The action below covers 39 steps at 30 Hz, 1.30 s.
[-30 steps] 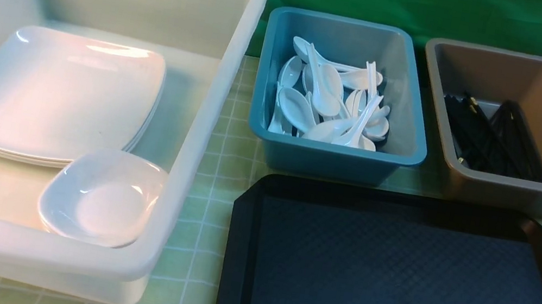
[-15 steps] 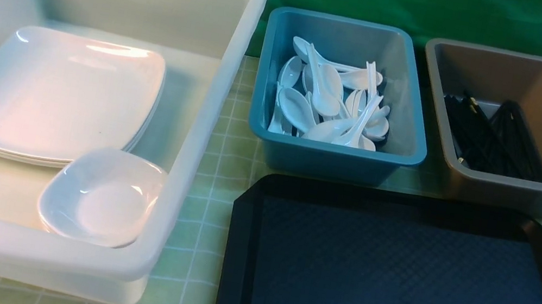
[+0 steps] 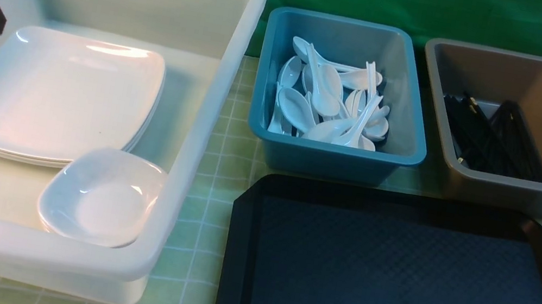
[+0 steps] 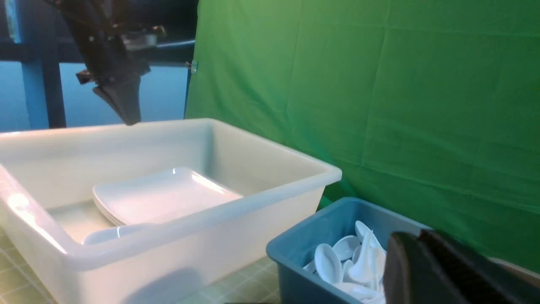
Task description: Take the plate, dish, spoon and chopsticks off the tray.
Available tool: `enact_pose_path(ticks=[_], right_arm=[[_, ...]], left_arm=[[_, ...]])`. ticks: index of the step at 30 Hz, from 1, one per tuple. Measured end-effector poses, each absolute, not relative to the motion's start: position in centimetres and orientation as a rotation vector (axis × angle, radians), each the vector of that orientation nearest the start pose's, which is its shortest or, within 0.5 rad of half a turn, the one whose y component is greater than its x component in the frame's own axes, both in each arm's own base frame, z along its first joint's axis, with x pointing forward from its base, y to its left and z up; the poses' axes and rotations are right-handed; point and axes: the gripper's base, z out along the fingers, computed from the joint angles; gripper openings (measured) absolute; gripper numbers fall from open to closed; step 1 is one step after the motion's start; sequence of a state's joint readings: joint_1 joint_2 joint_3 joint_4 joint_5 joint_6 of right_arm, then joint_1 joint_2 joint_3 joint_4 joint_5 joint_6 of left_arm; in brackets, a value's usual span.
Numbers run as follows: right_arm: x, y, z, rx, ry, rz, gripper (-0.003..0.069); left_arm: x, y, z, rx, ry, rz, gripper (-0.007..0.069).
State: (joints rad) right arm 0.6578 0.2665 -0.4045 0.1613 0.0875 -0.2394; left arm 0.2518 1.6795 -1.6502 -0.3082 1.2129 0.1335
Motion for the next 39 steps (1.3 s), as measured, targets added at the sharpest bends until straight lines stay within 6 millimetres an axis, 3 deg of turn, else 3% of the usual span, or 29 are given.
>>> enact_pose_path(ticks=[4, 8, 9, 15, 21, 28, 39], right_arm=[[5.3, 4.2, 32.4, -0.534, 1.35, 0.485, 0.0035], [5.3, 4.2, 32.4, -0.534, 1.35, 0.485, 0.0041], [5.3, 4.2, 32.4, -0.534, 1.35, 0.485, 0.0042], [5.3, 4.2, 32.4, -0.534, 1.351, 0.486, 0.0054], [5.3, 4.3, 31.6, -0.541, 1.37, 0.483, 0.0064], [5.1, 3.5, 28.5, -0.516, 1.41, 0.386, 0.0074], [5.4, 1.0, 19.5, -0.344, 1.699, -0.035, 0.0103]], left_arm=[[34.1, 6.1, 36.9, -0.211, 2.621, -0.293, -0.0011], [31.7, 5.3, 40.2, -0.201, 2.526, -0.293, -0.0011], [31.7, 5.3, 40.2, -0.203, 2.525, -0.295, -0.0011], [27.6, 3.8, 44.5, -0.178, 2.382, -0.326, -0.0011], [23.6, 2.8, 46.7, -0.15, 2.296, -0.302, -0.0011], [20.8, 2.4, 45.5, -0.151, 2.324, -0.253, -0.0011], [19.9, 2.5, 39.1, -0.142, 2.529, -0.241, -0.0011]])
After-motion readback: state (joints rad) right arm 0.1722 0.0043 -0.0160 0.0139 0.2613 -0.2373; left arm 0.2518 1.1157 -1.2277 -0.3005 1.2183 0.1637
